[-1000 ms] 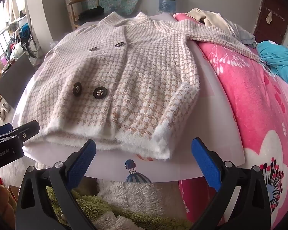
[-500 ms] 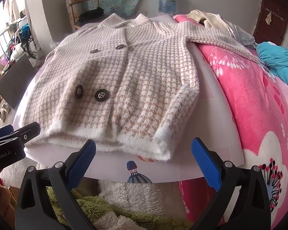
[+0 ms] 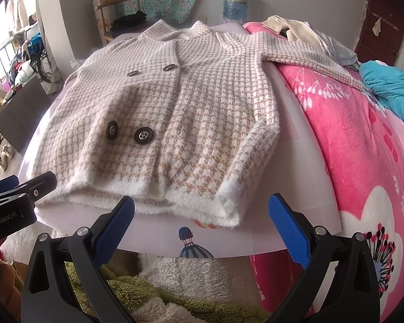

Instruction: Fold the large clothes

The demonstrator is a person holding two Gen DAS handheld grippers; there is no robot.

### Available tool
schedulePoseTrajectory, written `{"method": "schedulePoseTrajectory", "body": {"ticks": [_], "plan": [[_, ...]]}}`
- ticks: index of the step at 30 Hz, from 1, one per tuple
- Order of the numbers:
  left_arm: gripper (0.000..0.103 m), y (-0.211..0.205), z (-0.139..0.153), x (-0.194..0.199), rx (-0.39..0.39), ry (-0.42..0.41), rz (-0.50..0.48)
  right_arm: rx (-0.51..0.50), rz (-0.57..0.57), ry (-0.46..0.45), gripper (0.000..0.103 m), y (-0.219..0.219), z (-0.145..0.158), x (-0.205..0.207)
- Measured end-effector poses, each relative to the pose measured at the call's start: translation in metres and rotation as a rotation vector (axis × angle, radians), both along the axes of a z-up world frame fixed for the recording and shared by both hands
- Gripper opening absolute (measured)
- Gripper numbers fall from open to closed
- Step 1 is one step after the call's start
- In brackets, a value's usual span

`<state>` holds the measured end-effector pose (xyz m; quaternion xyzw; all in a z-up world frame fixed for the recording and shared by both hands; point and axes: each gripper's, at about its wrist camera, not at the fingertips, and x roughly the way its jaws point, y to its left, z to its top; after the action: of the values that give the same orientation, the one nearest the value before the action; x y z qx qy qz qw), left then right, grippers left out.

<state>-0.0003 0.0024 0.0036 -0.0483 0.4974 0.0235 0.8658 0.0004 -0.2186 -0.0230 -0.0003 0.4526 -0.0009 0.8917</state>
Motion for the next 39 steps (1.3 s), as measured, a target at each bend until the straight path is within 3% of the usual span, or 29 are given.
{"method": "schedulePoseTrajectory", "body": {"ticks": [39], "plan": [[0.095,0.0025,0.0076,-0.0044,0.001,-0.019,0.006,-0.033,-0.01,-0.033,0.097,0.0012,0.005,-0.0046]]}}
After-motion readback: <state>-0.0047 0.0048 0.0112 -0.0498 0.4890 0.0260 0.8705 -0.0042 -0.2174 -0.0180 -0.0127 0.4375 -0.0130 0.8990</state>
